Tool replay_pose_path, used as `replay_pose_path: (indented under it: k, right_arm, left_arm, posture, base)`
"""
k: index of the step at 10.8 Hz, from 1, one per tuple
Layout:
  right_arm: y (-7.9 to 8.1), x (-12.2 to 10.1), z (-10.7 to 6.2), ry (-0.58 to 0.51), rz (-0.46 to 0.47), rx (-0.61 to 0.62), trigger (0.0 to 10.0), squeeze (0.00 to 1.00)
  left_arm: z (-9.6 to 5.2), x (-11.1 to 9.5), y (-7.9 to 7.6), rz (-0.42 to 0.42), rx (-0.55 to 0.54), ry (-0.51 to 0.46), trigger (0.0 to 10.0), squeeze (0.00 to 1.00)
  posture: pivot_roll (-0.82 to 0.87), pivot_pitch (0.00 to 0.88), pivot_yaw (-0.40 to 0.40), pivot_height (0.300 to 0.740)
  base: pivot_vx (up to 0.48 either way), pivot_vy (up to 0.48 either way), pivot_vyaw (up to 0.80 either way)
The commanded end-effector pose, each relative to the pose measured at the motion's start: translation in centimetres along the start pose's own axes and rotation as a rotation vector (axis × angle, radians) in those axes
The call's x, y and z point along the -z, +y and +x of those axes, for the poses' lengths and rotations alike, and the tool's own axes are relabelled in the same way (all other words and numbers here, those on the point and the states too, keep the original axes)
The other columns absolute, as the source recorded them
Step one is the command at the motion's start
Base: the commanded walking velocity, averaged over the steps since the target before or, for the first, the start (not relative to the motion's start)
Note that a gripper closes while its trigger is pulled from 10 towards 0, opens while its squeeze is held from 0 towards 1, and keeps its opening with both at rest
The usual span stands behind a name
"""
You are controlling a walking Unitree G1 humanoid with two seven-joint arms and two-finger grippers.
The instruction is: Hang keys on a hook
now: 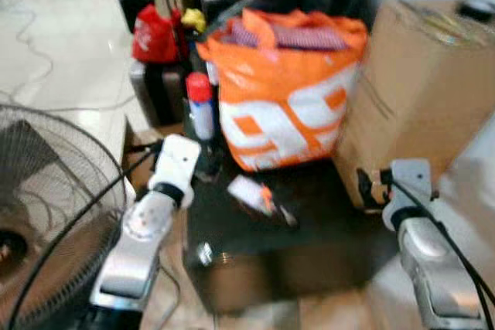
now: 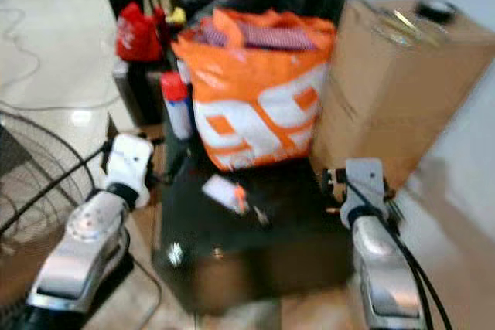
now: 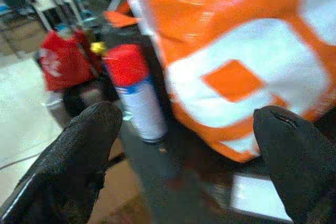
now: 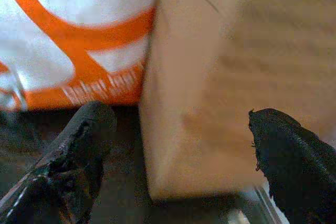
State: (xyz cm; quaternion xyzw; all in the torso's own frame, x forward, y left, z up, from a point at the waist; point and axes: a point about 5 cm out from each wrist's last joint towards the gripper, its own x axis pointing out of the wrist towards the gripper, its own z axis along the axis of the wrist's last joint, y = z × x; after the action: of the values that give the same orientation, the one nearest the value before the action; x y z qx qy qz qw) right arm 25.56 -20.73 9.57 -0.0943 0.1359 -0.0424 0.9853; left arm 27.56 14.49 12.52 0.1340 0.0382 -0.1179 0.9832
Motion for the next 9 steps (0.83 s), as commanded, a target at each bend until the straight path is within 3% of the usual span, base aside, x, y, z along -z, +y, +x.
replay_pose_path:
  k: [1, 2, 3, 4, 5, 6, 7, 9]
  right_arm:
    - [0.8, -0.5, 0.2, -0.018, -0.002, -0.04, 10.0, 0.0]
    - [1.2, -0.4, 0.4, -0.008, -0.021, -0.113, 10.0, 0.0]
    - [2.3, 0.1, 0.6, 0.027, -0.09, -0.248, 10.0, 0.0]
    - [2.7, 0.5, 0.8, 0.046, -0.142, -0.301, 10.0, 0.0]
    - [2.8, 1.1, 1.1, 0.09, -0.14, -0.336, 10.0, 0.27]
    - [3.3, 1.6, 1.2, 0.135, -0.144, -0.401, 10.0, 1.0]
    - [3.6, 2.0, 1.4, 0.155, -0.144, -0.444, 10.0, 1.0]
    - [4.7, 4.0, 1.8, 0.249, -0.27, -0.573, 10.0, 1.0]
  left_arm:
    - [-0.1, 0.1, 0.7, 0.006, -0.018, 0.006, 10.0, 0.1]
    - [-0.1, 0.3, 0.6, 0.006, -0.012, 0.014, 10.0, 0.09]
    - [-0.2, 1.1, 0.1, 0.013, 0.031, 0.043, 10.0, 0.0]
    - [-0.4, 1.5, 0.0, 0.038, 0.04, 0.056, 10.0, 0.0]
    - [-0.6, 1.9, -0.1, 0.062, 0.073, 0.063, 10.0, 0.0]
    - [-0.9, 2.6, -0.2, 0.102, 0.149, 0.081, 10.0, 0.0]
    - [-1.1, 3.1, -0.3, 0.12, 0.194, 0.095, 10.0, 0.0]
    - [-1.6, 5.1, -0.9, 0.191, 0.375, 0.169, 10.0, 0.0]
  posture:
    - [-0.05, 0.0, 0.02, 0.74]
    - [-0.06, 0.0, 0.016, 0.74]
    - [-0.06, 0.0, 0.01, 0.74]
    - [-0.06, 0.0, 0.006, 0.74]
    - [-0.06, 0.0, -0.009, 0.74]
    - [-0.05, 0.0, -0.022, 0.74]
    - [-0.05, 0.0, -0.026, 0.74]
    - [-0.07, 0.0, -0.035, 0.74]
  base:
    - [0.36, 0.0, 0.0]
    - [0.307, 0.0, 0.0]
    - [0.0, 0.0, 0.0]
    - [0.0, 0.0, 0.0]
    - [0.0, 0.0, 0.0]
    - [0.0, 0.0, 0.0]
    - [0.0, 0.0, 0.0]
    - [0.0, 0.0, 0.0]
